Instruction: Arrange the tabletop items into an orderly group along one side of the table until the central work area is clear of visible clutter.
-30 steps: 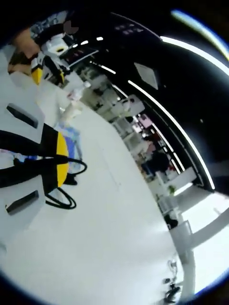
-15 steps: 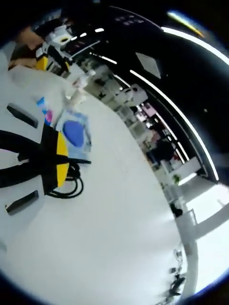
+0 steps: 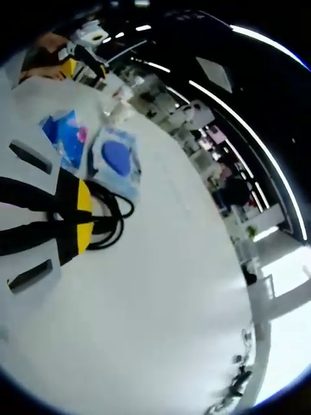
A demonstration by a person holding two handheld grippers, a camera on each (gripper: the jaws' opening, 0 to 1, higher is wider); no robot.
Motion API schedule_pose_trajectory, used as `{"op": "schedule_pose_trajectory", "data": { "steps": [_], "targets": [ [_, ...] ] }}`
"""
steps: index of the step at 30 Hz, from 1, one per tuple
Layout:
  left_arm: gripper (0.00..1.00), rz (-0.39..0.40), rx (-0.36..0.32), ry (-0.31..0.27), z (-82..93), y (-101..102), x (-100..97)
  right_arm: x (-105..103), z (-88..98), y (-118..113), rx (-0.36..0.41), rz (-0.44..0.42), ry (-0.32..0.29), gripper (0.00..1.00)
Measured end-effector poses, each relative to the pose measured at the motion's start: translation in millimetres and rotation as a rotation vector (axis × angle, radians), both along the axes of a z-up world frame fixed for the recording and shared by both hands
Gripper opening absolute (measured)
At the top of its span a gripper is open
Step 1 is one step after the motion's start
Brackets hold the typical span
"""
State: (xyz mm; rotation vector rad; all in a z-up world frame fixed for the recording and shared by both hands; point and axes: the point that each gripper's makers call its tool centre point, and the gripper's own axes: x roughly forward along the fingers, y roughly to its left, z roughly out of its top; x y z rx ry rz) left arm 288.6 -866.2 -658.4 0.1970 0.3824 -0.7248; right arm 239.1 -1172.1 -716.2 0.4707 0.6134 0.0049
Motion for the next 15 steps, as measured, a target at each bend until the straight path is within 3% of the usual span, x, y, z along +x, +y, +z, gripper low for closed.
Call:
{"op": "schedule_pose_trajectory", "data": {
  "steps": [4, 9, 15],
  "targets": [
    [1.00, 0.002, 0.000, -0.002, 1.3, 0.7, -0.3, -3.1, -3.5, -0.3, -0.056, 0.023, 0.034, 0.00],
    [1.00, -0.006, 0.011, 0.006, -1.3, 0.7, -2.4, -5.9, -9.2, -2.1, -0.047, 0.019, 0.062, 0.00],
    [1.00, -0.013, 0.023, 0.012, -4.8, 0.0, -3.7, -5.0, -7.8, -1.3, -0.049, 0.021, 0.044, 0.06]
  ]
}}
